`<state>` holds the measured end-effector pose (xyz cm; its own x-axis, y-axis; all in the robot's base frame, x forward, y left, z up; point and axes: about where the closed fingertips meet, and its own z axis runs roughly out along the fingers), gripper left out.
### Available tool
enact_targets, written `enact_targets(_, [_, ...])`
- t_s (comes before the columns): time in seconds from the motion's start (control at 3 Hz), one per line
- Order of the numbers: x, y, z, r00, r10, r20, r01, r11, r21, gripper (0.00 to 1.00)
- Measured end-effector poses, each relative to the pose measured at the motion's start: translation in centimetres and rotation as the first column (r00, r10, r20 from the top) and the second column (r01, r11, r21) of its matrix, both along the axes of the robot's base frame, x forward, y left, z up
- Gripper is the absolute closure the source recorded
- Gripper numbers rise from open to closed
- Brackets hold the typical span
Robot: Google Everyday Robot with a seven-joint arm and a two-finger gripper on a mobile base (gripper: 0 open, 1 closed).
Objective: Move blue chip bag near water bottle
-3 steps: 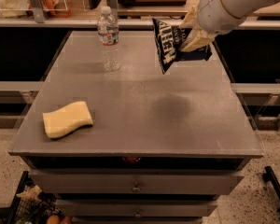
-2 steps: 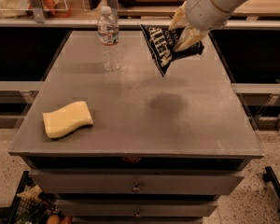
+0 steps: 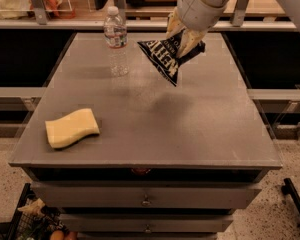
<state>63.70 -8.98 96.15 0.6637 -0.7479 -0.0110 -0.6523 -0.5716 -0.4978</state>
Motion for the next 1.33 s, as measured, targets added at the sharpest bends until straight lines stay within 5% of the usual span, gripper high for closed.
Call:
enact_targets(0.67, [1.1, 1.4, -0.5, 0.9965, 0.084, 0.000, -0.083, 0.994, -0.064, 1.00])
enact_targets(1.33, [1.5, 4.4, -1.3, 0.9885, 0.151, 0.011, -0.150, 0.987, -0.059, 1.00])
